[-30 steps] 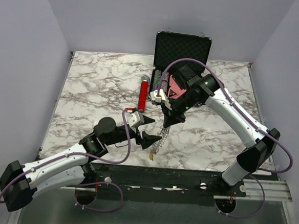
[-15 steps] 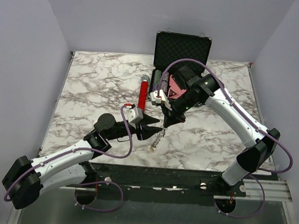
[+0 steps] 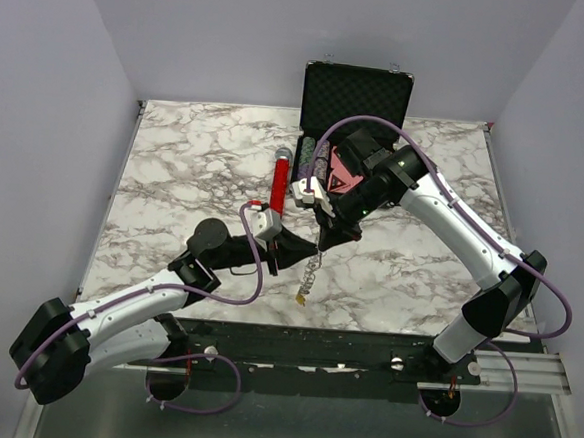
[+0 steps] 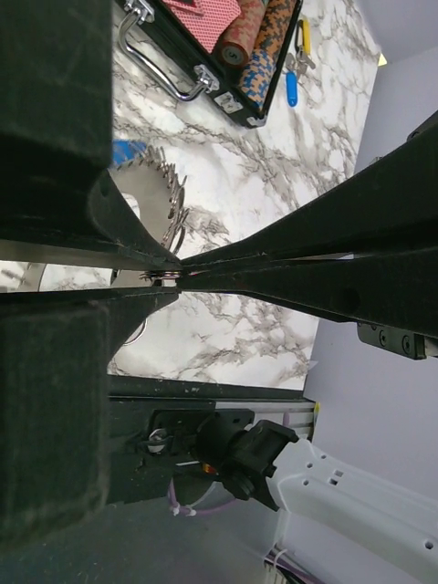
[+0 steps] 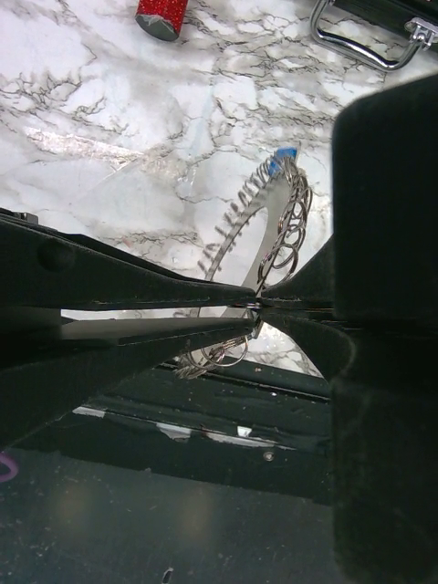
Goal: Put the keys on the keyring
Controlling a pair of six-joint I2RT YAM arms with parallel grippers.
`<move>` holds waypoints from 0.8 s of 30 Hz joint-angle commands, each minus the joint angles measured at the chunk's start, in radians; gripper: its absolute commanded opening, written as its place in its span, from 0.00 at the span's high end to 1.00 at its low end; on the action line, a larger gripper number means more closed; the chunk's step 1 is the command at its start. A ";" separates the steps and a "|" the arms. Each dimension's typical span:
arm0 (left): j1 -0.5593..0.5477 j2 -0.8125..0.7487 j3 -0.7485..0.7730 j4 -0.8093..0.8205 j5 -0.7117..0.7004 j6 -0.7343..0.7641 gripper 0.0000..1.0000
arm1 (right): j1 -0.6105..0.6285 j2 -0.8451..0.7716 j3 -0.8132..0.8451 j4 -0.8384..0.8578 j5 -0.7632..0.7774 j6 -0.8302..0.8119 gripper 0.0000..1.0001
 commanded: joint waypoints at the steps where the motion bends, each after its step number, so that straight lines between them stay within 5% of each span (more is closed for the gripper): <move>1: 0.009 0.008 0.024 0.007 0.057 -0.005 0.82 | 0.007 -0.011 -0.003 -0.081 -0.034 -0.016 1.00; 15: 0.013 0.034 0.055 -0.049 0.082 0.009 0.83 | 0.010 -0.013 -0.006 -0.081 -0.043 -0.011 1.00; 19: 0.014 0.037 0.060 -0.060 0.094 0.012 0.99 | 0.013 -0.014 -0.009 -0.083 -0.045 -0.014 0.99; 24: 0.014 0.034 0.061 -0.078 0.096 0.009 1.00 | 0.011 -0.016 -0.011 -0.081 -0.051 -0.011 1.00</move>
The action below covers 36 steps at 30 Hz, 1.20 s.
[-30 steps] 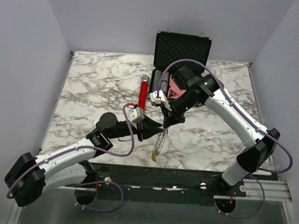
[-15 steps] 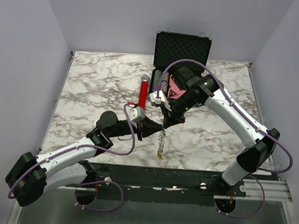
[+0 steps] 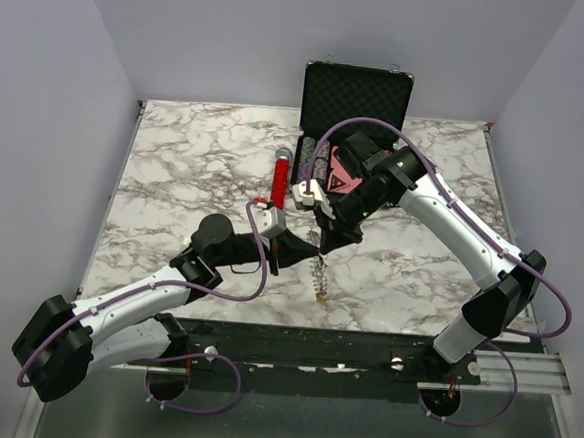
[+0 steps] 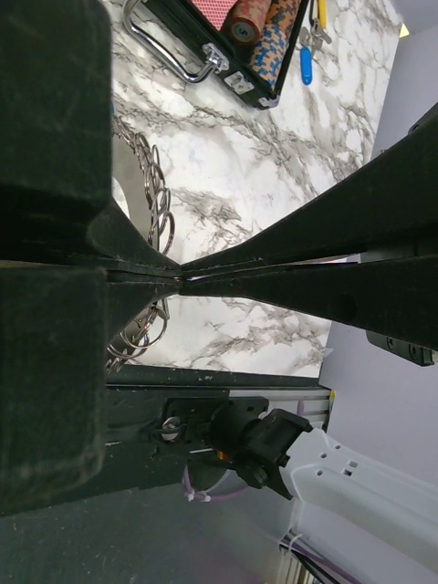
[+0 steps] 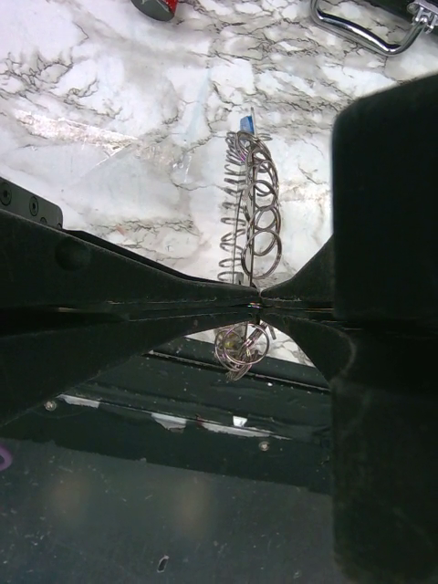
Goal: Put the keys on the keyring
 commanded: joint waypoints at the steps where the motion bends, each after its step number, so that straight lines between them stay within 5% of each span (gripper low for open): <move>1: 0.002 0.004 0.030 -0.030 0.041 0.005 1.00 | 0.007 -0.014 0.000 -0.061 -0.050 -0.011 1.00; 6: 0.001 -0.025 -0.006 0.011 0.001 -0.030 1.00 | 0.005 -0.013 -0.004 -0.028 -0.050 0.033 0.99; 11: 0.001 -0.096 -0.070 0.060 -0.091 -0.047 1.00 | 0.007 -0.013 -0.011 0.018 -0.029 0.105 0.82; 21: 0.002 -0.168 -0.173 0.195 -0.190 -0.119 1.00 | -0.021 -0.013 -0.018 0.055 -0.084 0.162 0.67; 36: 0.002 -0.063 -0.378 0.943 -0.453 -0.370 1.00 | -0.153 0.007 -0.033 0.181 -0.392 0.323 0.59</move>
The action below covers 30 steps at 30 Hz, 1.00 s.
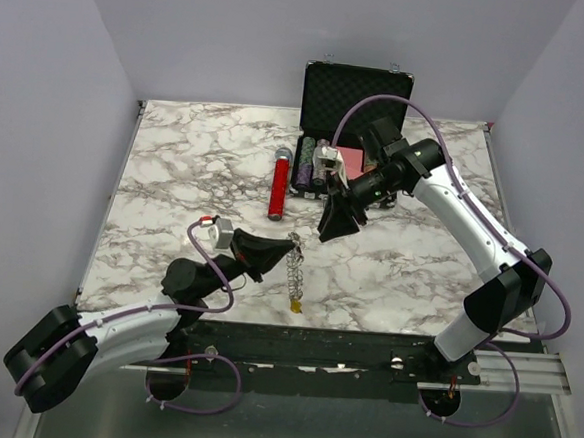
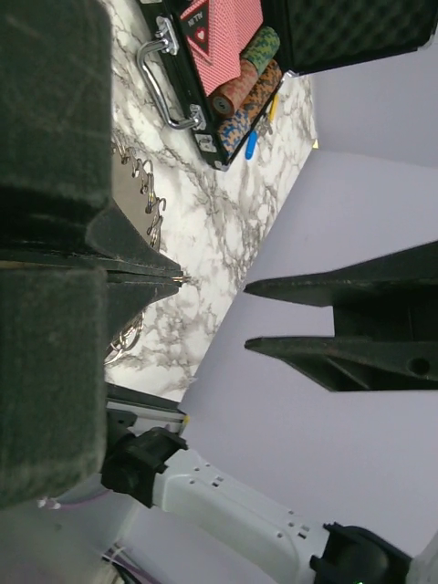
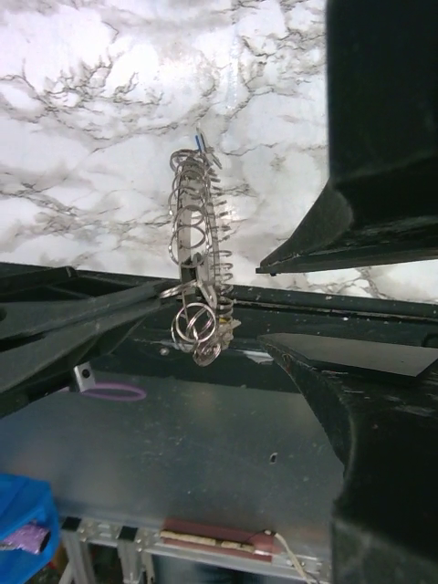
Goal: Put the keys on the keyring
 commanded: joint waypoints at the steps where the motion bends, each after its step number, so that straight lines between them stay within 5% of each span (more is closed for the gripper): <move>1: 0.002 0.072 -0.009 0.414 -0.110 -0.103 1.00 | -0.004 0.009 -0.002 0.080 -0.132 0.091 0.59; 30: -0.005 0.106 0.121 0.394 -0.064 -0.081 1.00 | -0.032 0.035 -0.046 0.240 -0.097 0.302 0.56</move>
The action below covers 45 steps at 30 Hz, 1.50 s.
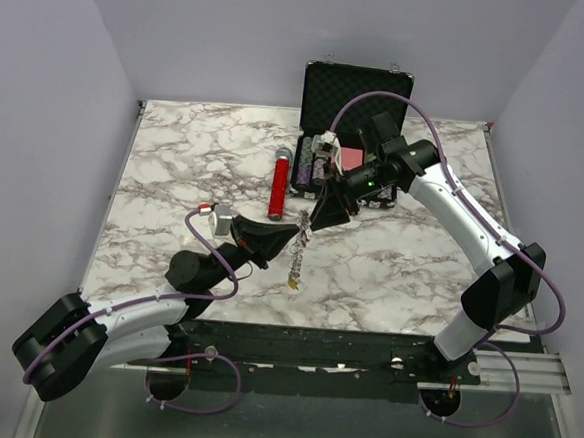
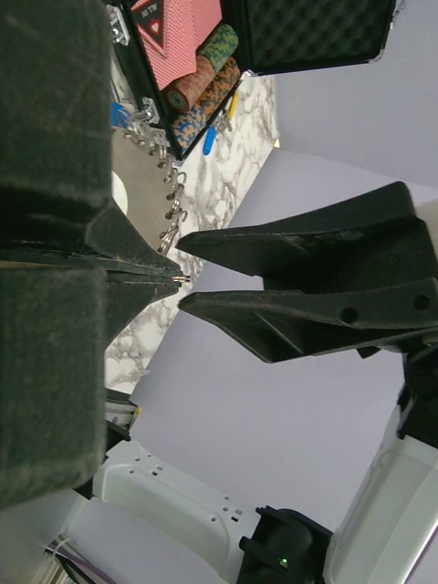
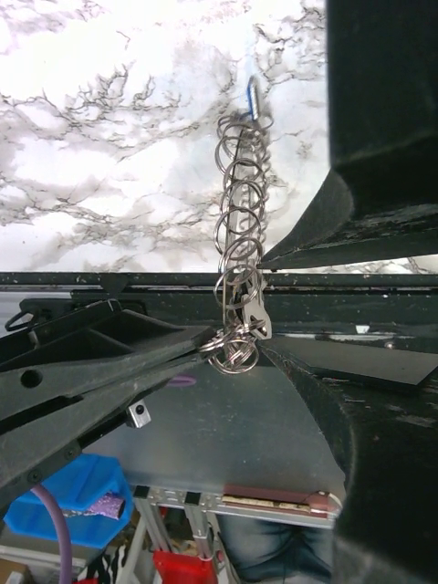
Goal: Put the keys on the keyring
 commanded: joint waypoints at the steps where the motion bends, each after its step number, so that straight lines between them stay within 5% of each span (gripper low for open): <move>1: -0.004 -0.018 0.042 0.267 0.010 0.001 1.00 | -0.002 0.011 -0.020 0.021 -0.030 0.015 0.56; 23: -0.004 -0.004 0.050 0.262 0.007 0.006 1.00 | 0.017 0.013 -0.024 -0.001 -0.104 -0.020 0.62; 33: -0.004 -0.004 0.048 0.267 -0.004 0.007 1.00 | 0.021 0.016 -0.024 0.006 -0.099 -0.020 1.00; 45: -0.005 0.013 0.070 0.296 -0.038 0.021 1.00 | 0.043 -0.001 -0.086 0.052 -0.111 0.019 1.00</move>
